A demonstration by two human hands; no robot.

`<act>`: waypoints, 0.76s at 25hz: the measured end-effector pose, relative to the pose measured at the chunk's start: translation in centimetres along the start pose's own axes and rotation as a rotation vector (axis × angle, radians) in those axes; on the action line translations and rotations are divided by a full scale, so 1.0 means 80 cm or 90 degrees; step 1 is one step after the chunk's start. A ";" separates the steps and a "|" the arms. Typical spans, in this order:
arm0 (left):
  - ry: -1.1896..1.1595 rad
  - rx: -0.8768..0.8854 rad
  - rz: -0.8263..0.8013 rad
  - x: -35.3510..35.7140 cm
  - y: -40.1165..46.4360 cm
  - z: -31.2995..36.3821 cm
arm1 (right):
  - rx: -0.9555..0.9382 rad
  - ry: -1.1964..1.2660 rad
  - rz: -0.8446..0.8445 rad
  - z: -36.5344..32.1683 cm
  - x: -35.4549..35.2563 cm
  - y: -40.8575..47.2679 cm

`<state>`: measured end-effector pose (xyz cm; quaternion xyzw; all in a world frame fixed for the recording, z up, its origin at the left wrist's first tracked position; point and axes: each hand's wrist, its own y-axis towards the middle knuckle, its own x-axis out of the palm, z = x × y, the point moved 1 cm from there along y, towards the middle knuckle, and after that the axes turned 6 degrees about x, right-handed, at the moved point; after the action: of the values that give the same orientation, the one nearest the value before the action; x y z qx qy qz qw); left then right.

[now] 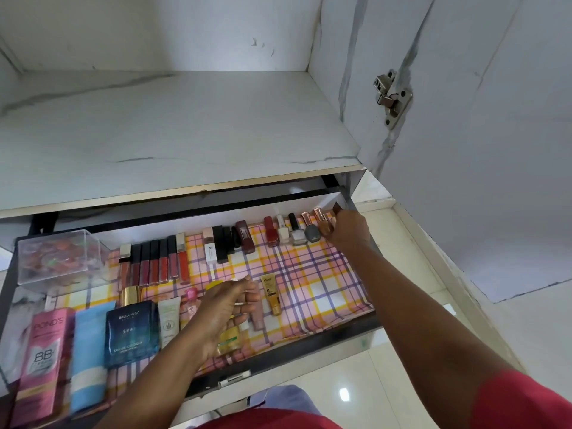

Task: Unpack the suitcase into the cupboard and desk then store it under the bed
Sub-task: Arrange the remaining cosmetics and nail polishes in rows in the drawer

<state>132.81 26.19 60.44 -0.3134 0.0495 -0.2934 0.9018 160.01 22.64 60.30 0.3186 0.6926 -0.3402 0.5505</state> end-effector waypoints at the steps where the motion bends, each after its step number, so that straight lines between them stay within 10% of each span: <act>1: 0.003 0.002 0.002 -0.001 -0.001 -0.001 | 0.004 0.000 0.003 -0.003 0.000 0.004; 19: 0.015 0.002 0.029 -0.010 0.009 -0.008 | 0.012 0.088 -0.007 0.013 0.019 0.005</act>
<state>132.31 26.77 59.47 -0.3076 0.0669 -0.2767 0.9079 160.64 22.11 58.61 0.3427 0.7276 -0.3269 0.4962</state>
